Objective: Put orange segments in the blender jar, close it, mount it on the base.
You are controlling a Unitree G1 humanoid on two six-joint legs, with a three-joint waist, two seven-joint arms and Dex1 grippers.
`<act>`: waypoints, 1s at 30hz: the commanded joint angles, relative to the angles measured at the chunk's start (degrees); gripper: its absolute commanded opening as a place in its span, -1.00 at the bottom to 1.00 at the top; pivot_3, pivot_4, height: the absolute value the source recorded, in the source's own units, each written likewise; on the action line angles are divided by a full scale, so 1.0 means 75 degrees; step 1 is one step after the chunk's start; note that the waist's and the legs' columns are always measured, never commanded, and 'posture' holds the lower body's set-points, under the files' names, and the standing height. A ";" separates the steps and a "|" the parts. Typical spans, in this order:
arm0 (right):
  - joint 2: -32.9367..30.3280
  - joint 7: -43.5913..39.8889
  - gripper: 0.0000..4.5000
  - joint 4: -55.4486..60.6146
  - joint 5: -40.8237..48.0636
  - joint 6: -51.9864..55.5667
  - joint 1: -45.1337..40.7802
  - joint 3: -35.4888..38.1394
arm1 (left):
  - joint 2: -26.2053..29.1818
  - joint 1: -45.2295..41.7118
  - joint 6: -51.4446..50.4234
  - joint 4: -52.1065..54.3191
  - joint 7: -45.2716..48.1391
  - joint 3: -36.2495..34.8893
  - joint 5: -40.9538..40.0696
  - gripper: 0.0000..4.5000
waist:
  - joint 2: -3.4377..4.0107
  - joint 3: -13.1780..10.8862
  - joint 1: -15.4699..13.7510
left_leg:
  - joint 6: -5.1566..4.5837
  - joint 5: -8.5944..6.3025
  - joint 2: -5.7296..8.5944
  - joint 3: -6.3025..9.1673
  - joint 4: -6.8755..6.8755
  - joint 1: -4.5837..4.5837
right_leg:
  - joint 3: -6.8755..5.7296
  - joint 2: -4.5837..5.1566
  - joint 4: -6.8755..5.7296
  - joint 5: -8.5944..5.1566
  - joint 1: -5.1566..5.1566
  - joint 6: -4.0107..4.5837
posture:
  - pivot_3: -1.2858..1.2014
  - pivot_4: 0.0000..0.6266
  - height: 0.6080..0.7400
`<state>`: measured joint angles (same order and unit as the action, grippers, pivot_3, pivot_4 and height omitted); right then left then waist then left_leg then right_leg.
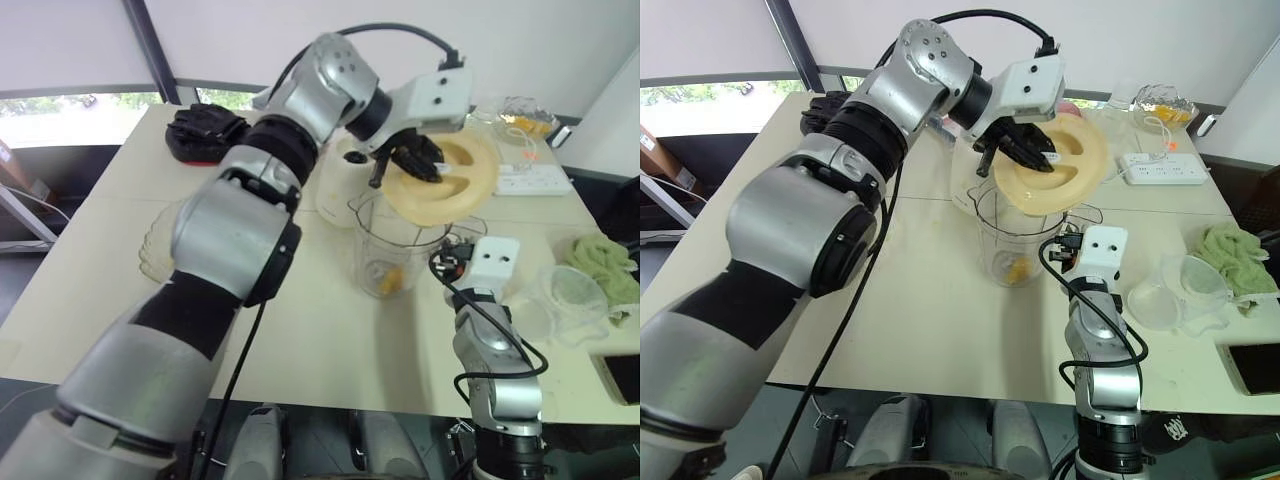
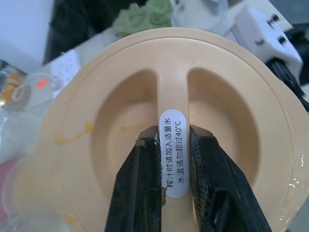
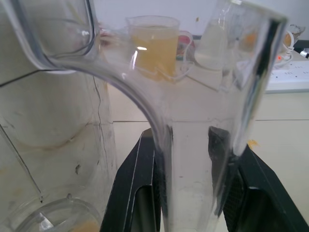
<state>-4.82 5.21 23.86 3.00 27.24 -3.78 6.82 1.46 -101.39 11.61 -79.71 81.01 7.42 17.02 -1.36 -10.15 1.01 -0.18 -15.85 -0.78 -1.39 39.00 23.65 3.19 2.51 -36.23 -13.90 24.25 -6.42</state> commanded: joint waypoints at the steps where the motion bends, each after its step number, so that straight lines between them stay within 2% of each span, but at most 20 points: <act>1: 0.0048 -0.0017 -0.53 0.0361 -0.0008 -0.0258 -0.0088 0.0013 | 0.0162 0.0006 0.0018 0.0186 0.0264 0.0061 0.0023 -0.90 | 0.0000 0.0000 0.0001 | 0.0000 0.0000 0.0000 0.0001 0.0000 0.0000 | 0.0000 0.0000 0.0000 0.0000 0.0000 0.0000 | 0.03 -0.52 1.00; 15: 0.0060 -0.0051 -0.53 0.0312 -0.0071 -0.0316 -0.0051 -0.0012 | 0.0041 0.0491 -0.0117 0.0192 0.0487 0.0194 0.0094 -0.90 | 0.0001 0.0001 -0.0003 | 0.0000 0.0000 0.0000 0.0004 0.0001 0.0003 | -0.0001 0.0000 -0.0008 0.0001 0.0005 -0.0001 | 0.03 -0.52 1.00; 25: 0.0169 0.0005 -0.53 0.0453 -0.0164 -0.0307 0.0127 -0.0064 | 0.0161 0.0646 0.0254 0.0193 0.0747 0.0456 0.0292 -0.90 | 0.0002 0.0002 0.0010 | 0.0000 0.0000 0.0000 0.0003 0.0007 -0.0005 | 0.0001 -0.0001 -0.0021 0.0001 0.0003 0.0000 | 0.03 -0.52 1.00; 30: 0.0193 0.0009 -0.53 0.0518 -0.0221 -0.0301 0.0196 -0.0043 | 0.0278 0.0555 0.0099 0.0187 0.1226 0.0340 0.0130 -0.90 | 0.0003 0.0002 0.0015 | 0.0000 0.0000 0.0000 0.0003 0.0008 -0.0006 | 0.0001 -0.0001 -0.0023 0.0001 0.0003 0.0000 | 0.03 -0.52 1.00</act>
<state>-3.56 5.03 24.55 1.28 25.96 -2.23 6.04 2.72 -96.60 12.76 -78.64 88.19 9.83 18.08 -1.34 -10.14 1.13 -0.18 -15.85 -0.78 -1.37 39.06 23.61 3.20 2.50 -36.40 -13.89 24.28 -6.42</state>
